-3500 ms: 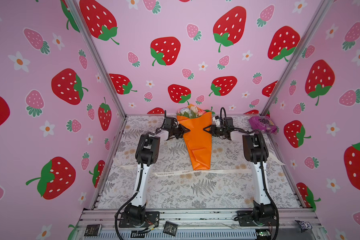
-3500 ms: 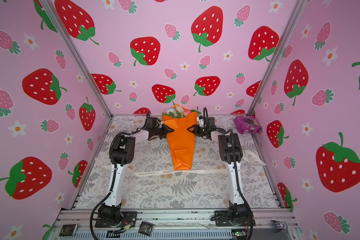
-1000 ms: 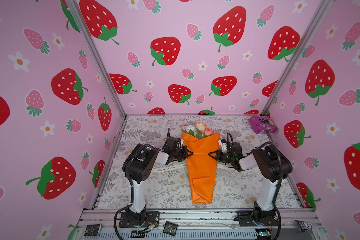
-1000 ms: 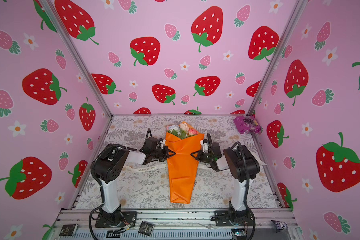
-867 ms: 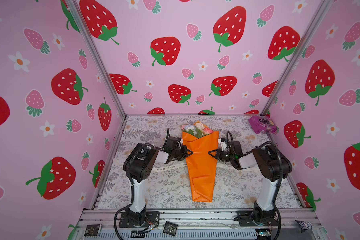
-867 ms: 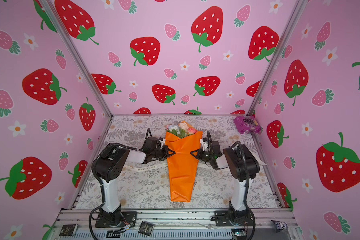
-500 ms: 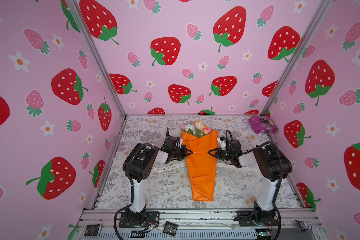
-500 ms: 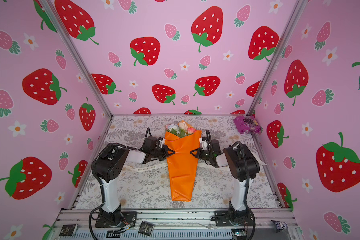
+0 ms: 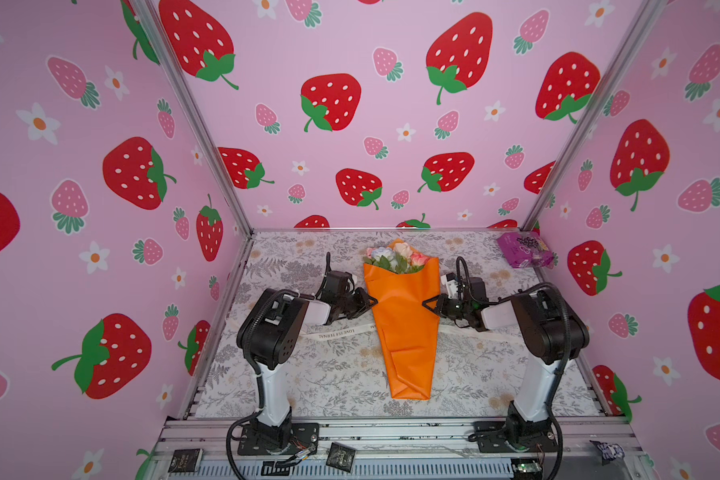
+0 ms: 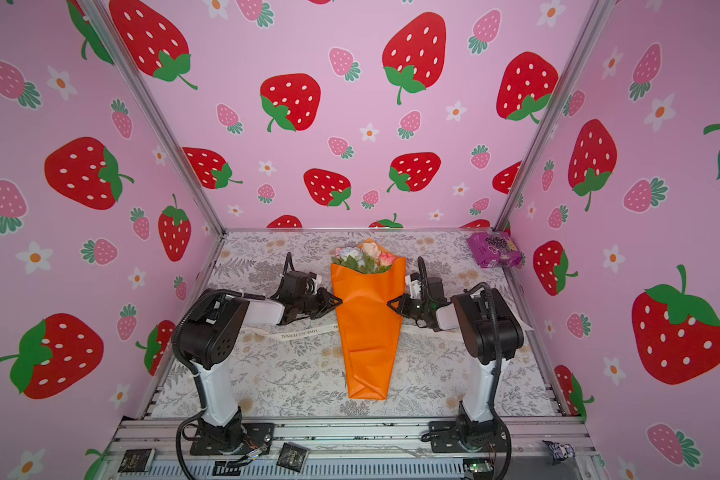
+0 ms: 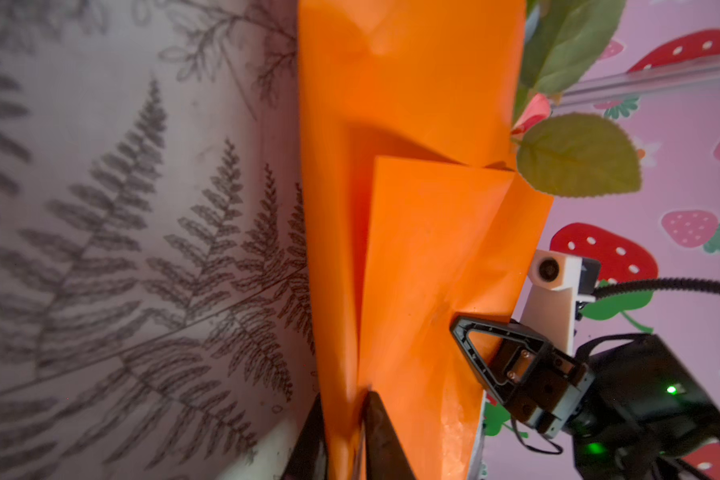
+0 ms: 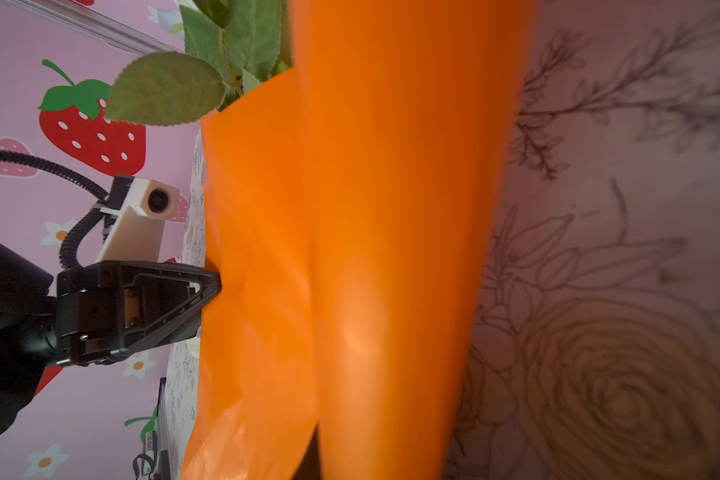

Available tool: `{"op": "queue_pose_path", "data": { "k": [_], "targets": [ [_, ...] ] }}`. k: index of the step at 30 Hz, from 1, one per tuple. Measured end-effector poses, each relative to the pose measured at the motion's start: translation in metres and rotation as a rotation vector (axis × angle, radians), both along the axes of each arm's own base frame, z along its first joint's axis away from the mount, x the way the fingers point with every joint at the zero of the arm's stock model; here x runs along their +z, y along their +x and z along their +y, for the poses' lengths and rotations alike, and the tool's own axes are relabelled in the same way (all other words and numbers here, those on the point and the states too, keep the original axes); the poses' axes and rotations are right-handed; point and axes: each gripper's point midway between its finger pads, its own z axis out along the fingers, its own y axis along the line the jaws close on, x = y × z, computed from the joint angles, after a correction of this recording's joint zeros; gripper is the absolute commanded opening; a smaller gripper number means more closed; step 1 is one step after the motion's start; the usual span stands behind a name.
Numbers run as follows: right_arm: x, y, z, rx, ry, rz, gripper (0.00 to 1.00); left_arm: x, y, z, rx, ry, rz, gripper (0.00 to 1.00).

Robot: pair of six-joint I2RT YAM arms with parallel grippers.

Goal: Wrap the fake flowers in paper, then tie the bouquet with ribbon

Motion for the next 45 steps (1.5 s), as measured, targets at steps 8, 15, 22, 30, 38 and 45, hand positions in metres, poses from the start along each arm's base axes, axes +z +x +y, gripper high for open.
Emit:
{"op": "queue_pose_path", "data": {
  "k": [8,15,22,30,38,45],
  "targets": [
    [0.011,0.005,0.005,0.022,0.031,-0.013,0.02,-0.004,0.002,-0.005,-0.014,-0.028,0.015,0.00],
    [0.016,0.010,0.006,0.024,0.042,-0.023,0.09,0.001,0.006,-0.007,-0.013,-0.041,0.001,0.14],
    [0.002,0.013,0.000,-0.009,0.005,0.011,0.37,-0.001,0.005,-0.002,-0.004,-0.011,0.004,0.46],
    [0.032,0.019,-0.030,-0.091,-0.069,-0.034,0.63,0.034,-0.017,0.025,0.028,0.069,-0.047,0.71],
    [0.047,0.006,-0.094,-0.297,-0.226,-0.034,0.69,0.053,-0.060,0.091,0.168,0.218,-0.033,0.74],
    [0.060,-0.018,-0.139,-0.449,-0.389,-0.034,0.70,0.049,-0.083,0.202,0.471,0.351,0.064,0.76]
  ]
}}
